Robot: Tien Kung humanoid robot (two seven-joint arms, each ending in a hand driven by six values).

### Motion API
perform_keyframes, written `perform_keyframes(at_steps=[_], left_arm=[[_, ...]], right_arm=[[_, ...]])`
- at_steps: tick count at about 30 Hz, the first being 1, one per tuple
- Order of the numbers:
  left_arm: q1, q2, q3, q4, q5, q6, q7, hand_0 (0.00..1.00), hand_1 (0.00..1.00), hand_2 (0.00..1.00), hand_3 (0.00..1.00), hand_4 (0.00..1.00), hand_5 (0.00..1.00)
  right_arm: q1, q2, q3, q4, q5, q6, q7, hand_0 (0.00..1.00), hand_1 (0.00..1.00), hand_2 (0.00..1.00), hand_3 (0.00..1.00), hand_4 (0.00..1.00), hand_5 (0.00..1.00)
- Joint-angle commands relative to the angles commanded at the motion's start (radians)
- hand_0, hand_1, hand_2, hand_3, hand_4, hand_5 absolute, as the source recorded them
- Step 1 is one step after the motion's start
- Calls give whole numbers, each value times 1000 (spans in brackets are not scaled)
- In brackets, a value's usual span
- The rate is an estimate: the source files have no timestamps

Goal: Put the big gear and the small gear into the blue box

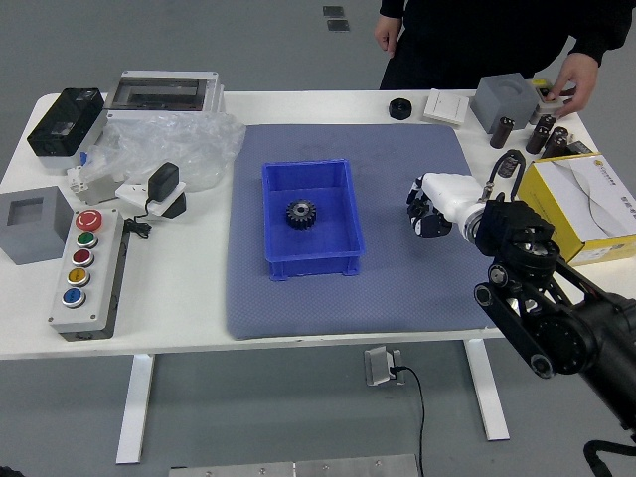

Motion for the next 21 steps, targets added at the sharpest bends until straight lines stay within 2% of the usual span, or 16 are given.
perform_keyframes(at_steps=[10, 21], left_arm=[[-1, 1, -2, 0, -1, 0, 1, 879, 860, 856, 837, 787, 506], [-1, 2, 4, 0, -5, -1, 2, 879, 861, 857, 837, 786, 504]], right_arm=[[24, 9, -6, 98, 0, 8, -1, 500, 486, 563, 552, 436, 71], [86, 76, -87, 124, 0, 19, 0, 498, 481, 561, 549, 449, 80]])
